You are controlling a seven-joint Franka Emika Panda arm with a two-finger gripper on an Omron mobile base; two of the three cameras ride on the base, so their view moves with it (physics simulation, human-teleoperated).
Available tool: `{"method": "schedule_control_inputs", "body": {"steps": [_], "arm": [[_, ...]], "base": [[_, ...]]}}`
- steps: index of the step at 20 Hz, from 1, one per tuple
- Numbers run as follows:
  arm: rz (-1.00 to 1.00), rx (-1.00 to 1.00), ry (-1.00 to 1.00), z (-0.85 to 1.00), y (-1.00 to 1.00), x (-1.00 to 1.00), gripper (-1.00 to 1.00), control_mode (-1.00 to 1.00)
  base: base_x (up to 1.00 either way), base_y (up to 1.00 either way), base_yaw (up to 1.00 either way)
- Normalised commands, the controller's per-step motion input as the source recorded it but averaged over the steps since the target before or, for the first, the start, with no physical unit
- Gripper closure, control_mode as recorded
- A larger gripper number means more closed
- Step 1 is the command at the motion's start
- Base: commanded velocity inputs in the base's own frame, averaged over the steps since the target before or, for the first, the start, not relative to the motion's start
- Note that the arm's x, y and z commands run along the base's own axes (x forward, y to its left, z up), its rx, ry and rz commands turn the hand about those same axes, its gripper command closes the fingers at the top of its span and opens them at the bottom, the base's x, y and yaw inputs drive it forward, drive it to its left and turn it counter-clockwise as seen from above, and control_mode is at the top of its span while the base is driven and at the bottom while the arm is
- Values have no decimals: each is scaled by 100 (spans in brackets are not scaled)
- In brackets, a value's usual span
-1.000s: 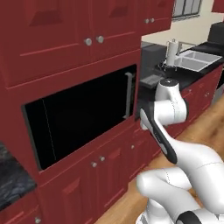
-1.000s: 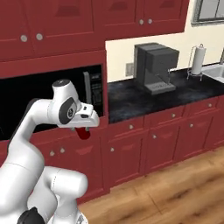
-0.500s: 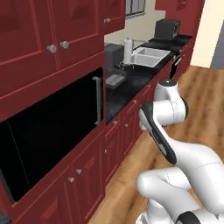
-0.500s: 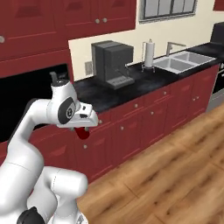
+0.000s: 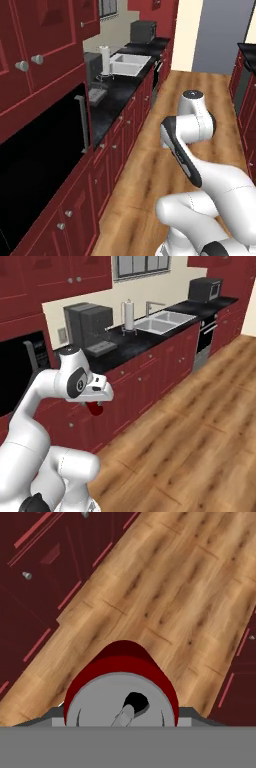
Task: Four empty soda cans are scattered around the kitchen. Gather all the cans and cluster them next to the stove for recycling.
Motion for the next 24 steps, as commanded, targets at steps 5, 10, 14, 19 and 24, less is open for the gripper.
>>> {"method": "schedule_control_inputs", "body": {"steps": [5,10,14,19,24], "arm": [[0,0,0,0,0,0,100,100],[0,0,0,0,0,0,100,100],[0,0,0,0,0,0,100,100],[0,0,0,0,0,0,100,100],[0,0,0,0,0,0,100,100]], "base": [[15,-18,-36],[78,-1,-14],[97,0,-9],[99,0,-11],[97,0,-14]]}}
